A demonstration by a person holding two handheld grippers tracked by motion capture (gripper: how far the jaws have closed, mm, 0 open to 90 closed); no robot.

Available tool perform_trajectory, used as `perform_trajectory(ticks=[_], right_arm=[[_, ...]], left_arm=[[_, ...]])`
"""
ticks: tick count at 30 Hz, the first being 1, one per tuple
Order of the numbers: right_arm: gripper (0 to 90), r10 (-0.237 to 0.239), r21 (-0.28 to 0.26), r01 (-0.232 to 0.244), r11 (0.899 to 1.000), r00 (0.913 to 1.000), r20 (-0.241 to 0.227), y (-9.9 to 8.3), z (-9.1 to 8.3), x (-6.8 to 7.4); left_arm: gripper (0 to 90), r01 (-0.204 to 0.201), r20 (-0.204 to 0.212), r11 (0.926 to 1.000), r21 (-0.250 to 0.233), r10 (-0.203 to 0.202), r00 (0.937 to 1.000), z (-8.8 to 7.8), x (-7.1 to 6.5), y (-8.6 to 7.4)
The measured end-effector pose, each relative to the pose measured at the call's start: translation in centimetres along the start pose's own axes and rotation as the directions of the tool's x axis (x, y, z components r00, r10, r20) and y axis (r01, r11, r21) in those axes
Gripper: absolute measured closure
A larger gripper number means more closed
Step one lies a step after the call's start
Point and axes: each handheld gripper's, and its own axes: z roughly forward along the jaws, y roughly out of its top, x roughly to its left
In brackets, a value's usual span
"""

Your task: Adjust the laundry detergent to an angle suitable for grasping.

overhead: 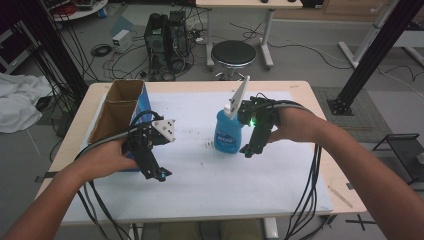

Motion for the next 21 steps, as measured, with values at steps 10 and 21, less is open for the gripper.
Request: perform_trajectory(ticks=[10,21], right_arm=[[3.4,-0.003,-0.001,0.003,1.000,1.0000,-0.002,-0.12,-0.15,0.20],[3.5,0.002,0.000,-0.002,1.000,1.0000,0.000,-0.23,-0.34,0.29]], left_arm=[[5.2,0.029,-0.006,0.9994,-0.020,-0.029,0.9995,0.21,-0.31,-0.15],[5.2,0.017,-0.009,0.9998,0.002,-0.017,0.9998,-0.14,-0.23,-0.47]])
